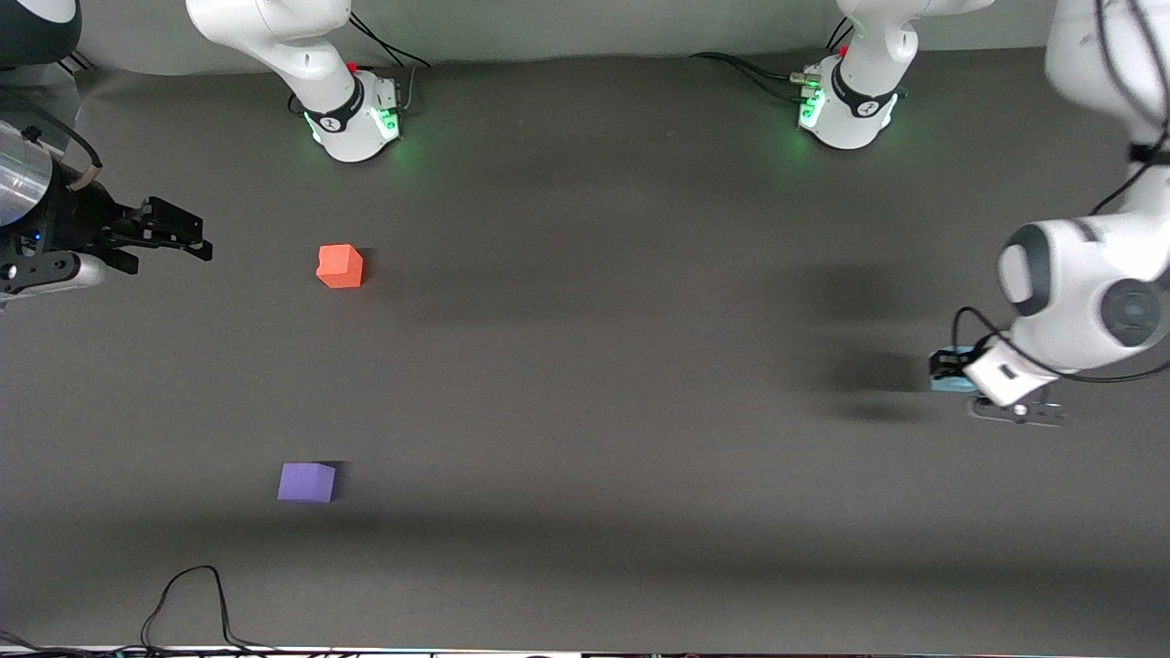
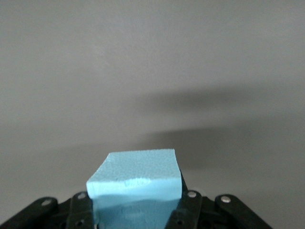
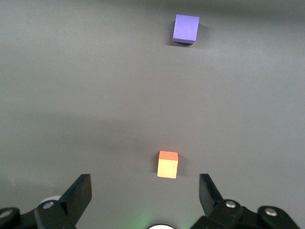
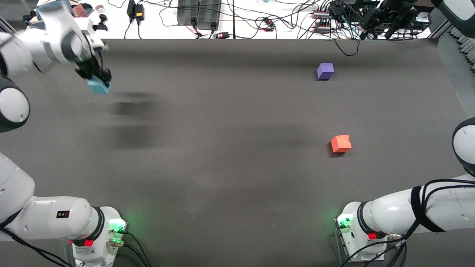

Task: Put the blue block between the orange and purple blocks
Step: 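Lift the blue cube with the left gripper and carry it toward the orange cube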

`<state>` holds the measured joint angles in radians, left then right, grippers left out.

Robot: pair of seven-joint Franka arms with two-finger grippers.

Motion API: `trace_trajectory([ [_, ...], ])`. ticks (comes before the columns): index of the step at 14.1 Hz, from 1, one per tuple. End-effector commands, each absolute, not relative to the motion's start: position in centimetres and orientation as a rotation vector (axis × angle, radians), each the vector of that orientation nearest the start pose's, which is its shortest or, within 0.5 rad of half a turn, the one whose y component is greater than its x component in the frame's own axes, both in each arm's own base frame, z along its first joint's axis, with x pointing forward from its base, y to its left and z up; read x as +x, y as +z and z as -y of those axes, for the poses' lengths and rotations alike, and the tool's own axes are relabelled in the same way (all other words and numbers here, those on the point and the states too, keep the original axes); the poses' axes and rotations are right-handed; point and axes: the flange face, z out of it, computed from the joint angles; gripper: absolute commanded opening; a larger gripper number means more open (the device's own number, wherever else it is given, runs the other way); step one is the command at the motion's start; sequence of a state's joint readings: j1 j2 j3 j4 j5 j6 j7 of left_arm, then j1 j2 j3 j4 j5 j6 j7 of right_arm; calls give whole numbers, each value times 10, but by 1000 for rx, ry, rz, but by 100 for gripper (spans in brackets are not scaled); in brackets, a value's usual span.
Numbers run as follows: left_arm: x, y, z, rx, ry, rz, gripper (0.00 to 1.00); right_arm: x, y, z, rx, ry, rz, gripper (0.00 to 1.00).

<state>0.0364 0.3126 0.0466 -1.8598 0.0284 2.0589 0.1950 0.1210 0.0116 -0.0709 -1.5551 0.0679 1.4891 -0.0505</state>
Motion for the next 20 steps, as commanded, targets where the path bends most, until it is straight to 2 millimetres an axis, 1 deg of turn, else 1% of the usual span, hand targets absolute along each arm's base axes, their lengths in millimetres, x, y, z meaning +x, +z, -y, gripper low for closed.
trace_trajectory([
  [1, 627, 417, -28, -3102, 283, -151, 25, 549, 622, -34, -3068, 127, 173, 100],
  [2, 628, 429, -8, -3097, 298, -136, 28, 549, 622, -34, -3068, 127, 173, 100],
  [4, 625, 441, 46, -3084, 290, -45, 28, 550, 619, -34, -3067, 133, 173, 100],
  [5, 622, 444, 79, -3074, 284, 8, 27, 551, 618, -34, -3067, 138, 170, 100],
  [6, 617, 445, 119, -3068, 272, 52, 27, 551, 618, -34, -3067, 138, 172, 100],
  [7, 611, 446, 153, -3062, 257, 102, 27, 551, 616, -34, -3067, 143, 170, 100],
  [8, 602, 444, 198, -3067, 239, 128, 27, 551, 615, -34, -3067, 145, 172, 100],
  [9, 594, 446, 233, -3078, 207, 194, 27, 552, 612, -34, -3067, 152, 172, 100],
  [10, 584, 446, 273, -3087, 172, 238, 27, 553, 609, -34, -3067, 159, 169, 100],
  [12, 563, 434, 349, -3114, 93, 333, 27, 554, 610, -34, -3067, 155, 169, 100],
  [13, 552, 419, 389, -3121, 53, 389, 26, 554, 610, -34, -3068, 150, 169, 100],
  [15, 523, 392, 480, -3117, -13, 386, 25, 555, 610, -34, -3068, 148, 169, 100],
  [17, 509, 360, 534, -3096, -59, 394, 25, 556, 608, -34, -3067, 150, 169, 100],
  [18, 500, 347, 555, -3097, -74, 373, 25, 556, 608, -34, -3068, 150, 169, 100],
  [20, 482, 318, 584, -3109, -74, 334, 25, 556, 607, -34, -3068, 155, 168, 100],
])
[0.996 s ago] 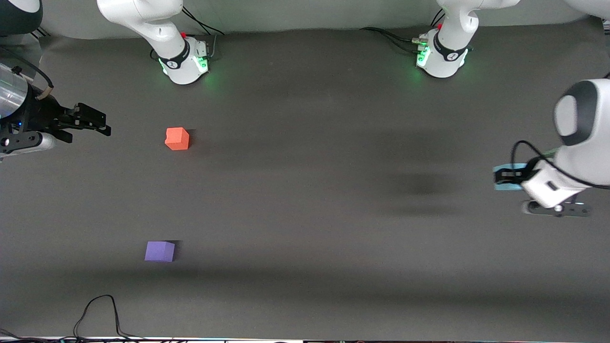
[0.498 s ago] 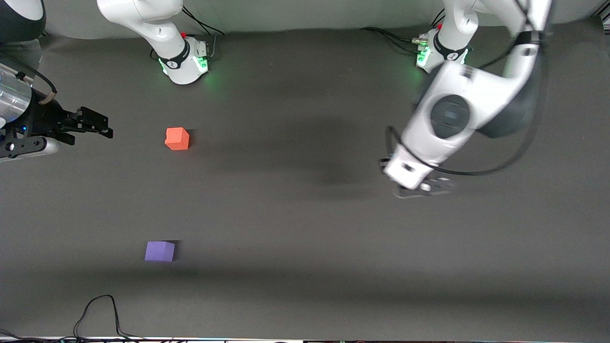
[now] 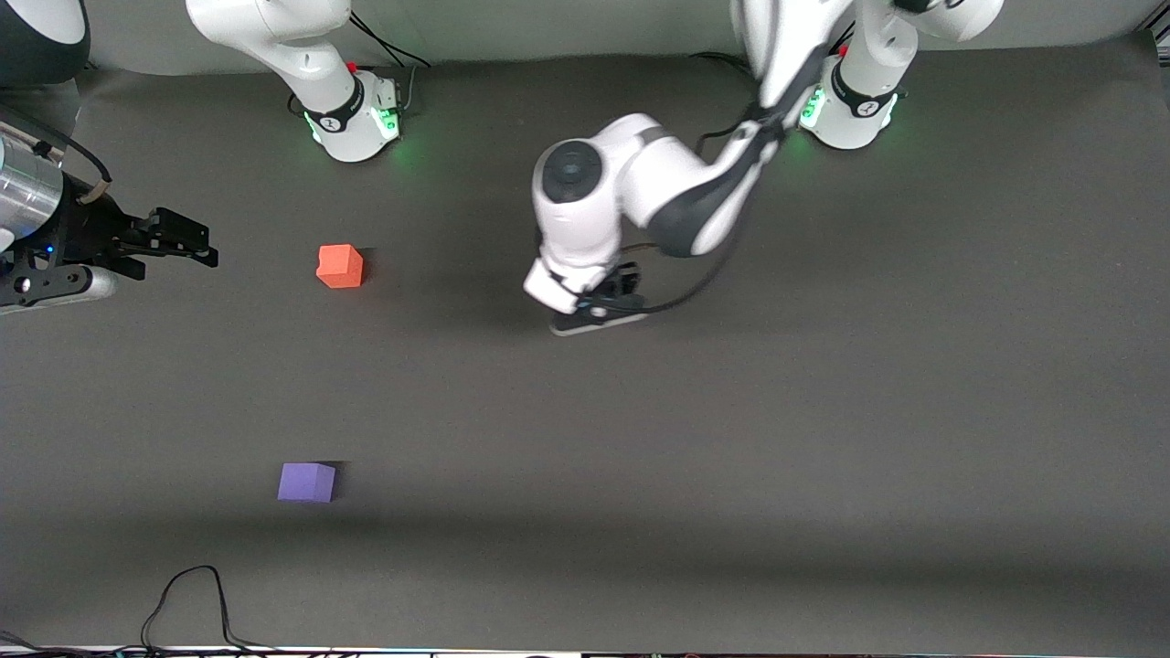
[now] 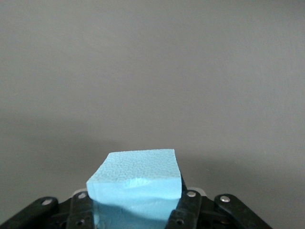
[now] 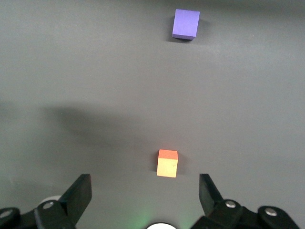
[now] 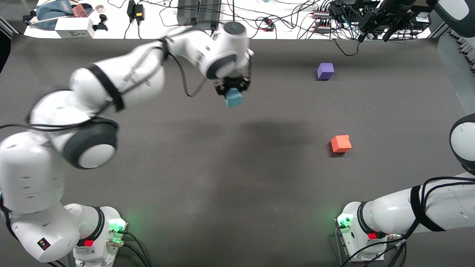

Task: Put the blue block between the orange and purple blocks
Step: 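Lift the blue cube with the left gripper and carry it toward the orange cube, then set the blue cube down, open the left gripper while the right gripper approaches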

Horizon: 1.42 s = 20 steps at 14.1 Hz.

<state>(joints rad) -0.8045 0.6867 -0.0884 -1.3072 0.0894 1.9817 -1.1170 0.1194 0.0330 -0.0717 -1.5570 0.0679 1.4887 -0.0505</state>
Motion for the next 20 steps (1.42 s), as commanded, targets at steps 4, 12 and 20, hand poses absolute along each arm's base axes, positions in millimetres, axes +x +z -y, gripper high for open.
trace_trajectory([
  [4, 450, 259, 624, -3158, -112, 261, 25, 555, 608, -34, -3068, 152, 169, 100],
  [12, 441, 199, 630, -3161, -108, 236, 26, 556, 607, -34, -3068, 157, 168, 100],
  [20, 471, 253, 606, -3140, -90, 297, 100, 556, 607, -35, -3068, 157, 171, 100],
])
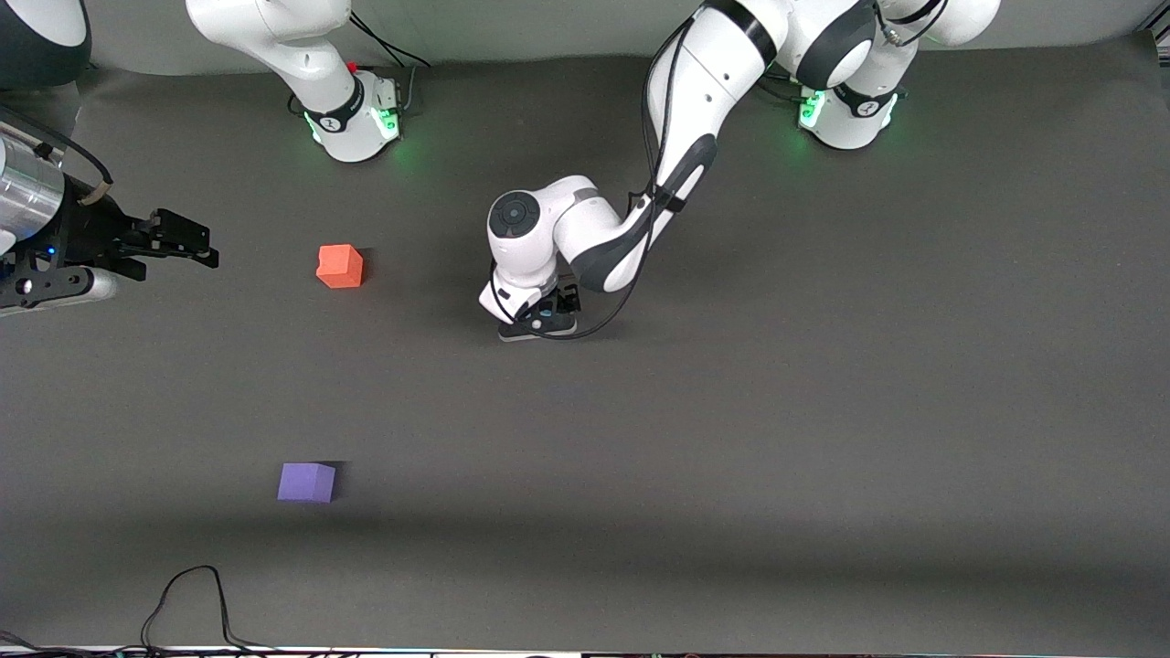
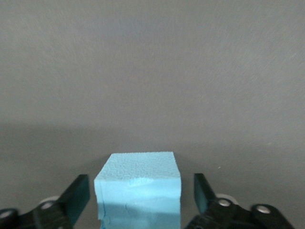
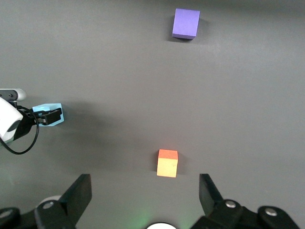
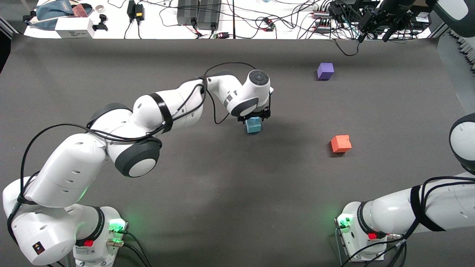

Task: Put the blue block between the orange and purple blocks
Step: 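Set the blue cube down, open the left gripper while the right gripper approaches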

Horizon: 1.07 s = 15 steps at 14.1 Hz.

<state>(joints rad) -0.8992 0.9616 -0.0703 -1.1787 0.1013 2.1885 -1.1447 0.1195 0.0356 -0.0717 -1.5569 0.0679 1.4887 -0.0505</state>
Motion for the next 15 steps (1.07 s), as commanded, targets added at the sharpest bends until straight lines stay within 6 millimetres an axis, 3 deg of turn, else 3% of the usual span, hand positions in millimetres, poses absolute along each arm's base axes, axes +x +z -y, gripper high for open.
trace_trajectory([
  [1, 486, 288, 591, -3144, -88, 333, 100, 556, 606, -35, -3068, 160, 168, 100],
  [2, 494, 320, 579, -3161, -38, 356, 100, 556, 606, -35, -3066, 162, 168, 100],
  [4, 521, 388, 535, -3207, 68, 381, 100, 555, 606, -37, -3067, 162, 166, 100],
  [6, 533, 442, 471, -3220, 158, 375, 100, 554, 607, -41, -3067, 168, 162, 100],
  [8, 533, 493, 390, -3218, 172, 374, 100, 551, 610, -50, -3066, 168, 151, 100],
  [11, 530, 548, 263, -3213, 240, 308, 100, 535, 615, -118, -3086, 190, 52, 100],
  [12, 532, 563, 221, -3208, 275, 273, 100, 527, 617, -150, -3089, 191, 10, 100],
  [15, 533, 588, 117, -3213, 346, 194, 100, 497, 620, -235, -3084, 200, -73, 100],
])
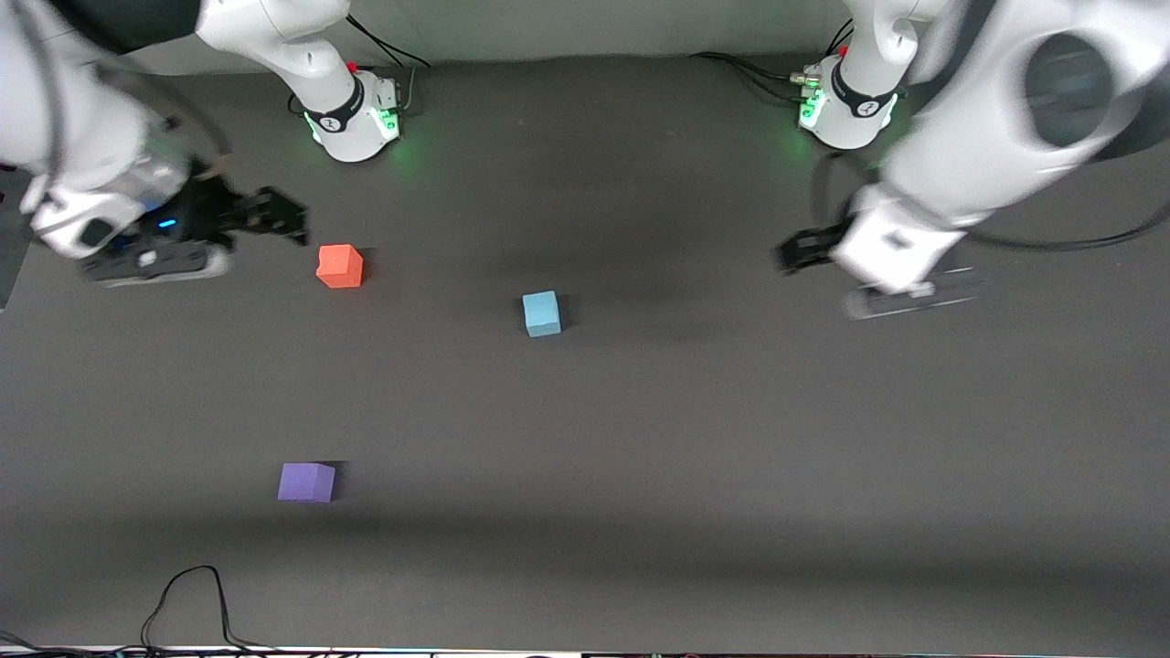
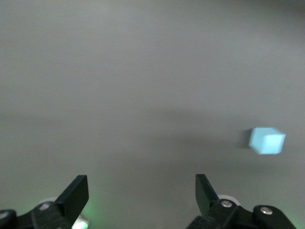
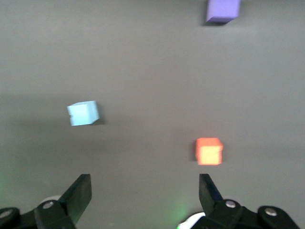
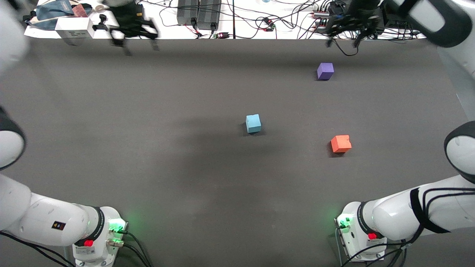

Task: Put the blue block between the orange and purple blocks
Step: 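Set the blue cube down, open the left gripper while the right gripper approaches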

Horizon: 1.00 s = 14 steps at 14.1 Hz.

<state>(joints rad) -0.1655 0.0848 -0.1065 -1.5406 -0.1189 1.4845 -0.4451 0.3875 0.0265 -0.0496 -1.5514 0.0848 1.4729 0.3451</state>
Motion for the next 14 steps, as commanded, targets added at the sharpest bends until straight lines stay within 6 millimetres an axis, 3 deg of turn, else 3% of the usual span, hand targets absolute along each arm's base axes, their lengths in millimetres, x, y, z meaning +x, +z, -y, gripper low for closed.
trace_trajectory([
  [1, 533, 592, 93, -3213, 344, 174, 100, 485, 618, -264, -3082, 208, -71, 100],
  [4, 532, 595, 31, -3231, 322, 119, 100, 460, 613, -319, -3070, 200, -141, 100],
  [6, 534, 596, 7, -3214, 284, 110, 100, 447, 595, -352, -3090, 225, -116, 100],
  [9, 537, 594, 3, -3183, 233, 113, 100, 434, 555, -394, -3130, 252, -14, 100],
  [12, 540, 598, 3, -3162, 177, 104, 100, 435, 513, -402, -3127, 236, 11, 100],
  [14, 543, 602, 2, -3166, 152, 104, 100, 431, 475, -408, -3127, 201, 23, 100],
])
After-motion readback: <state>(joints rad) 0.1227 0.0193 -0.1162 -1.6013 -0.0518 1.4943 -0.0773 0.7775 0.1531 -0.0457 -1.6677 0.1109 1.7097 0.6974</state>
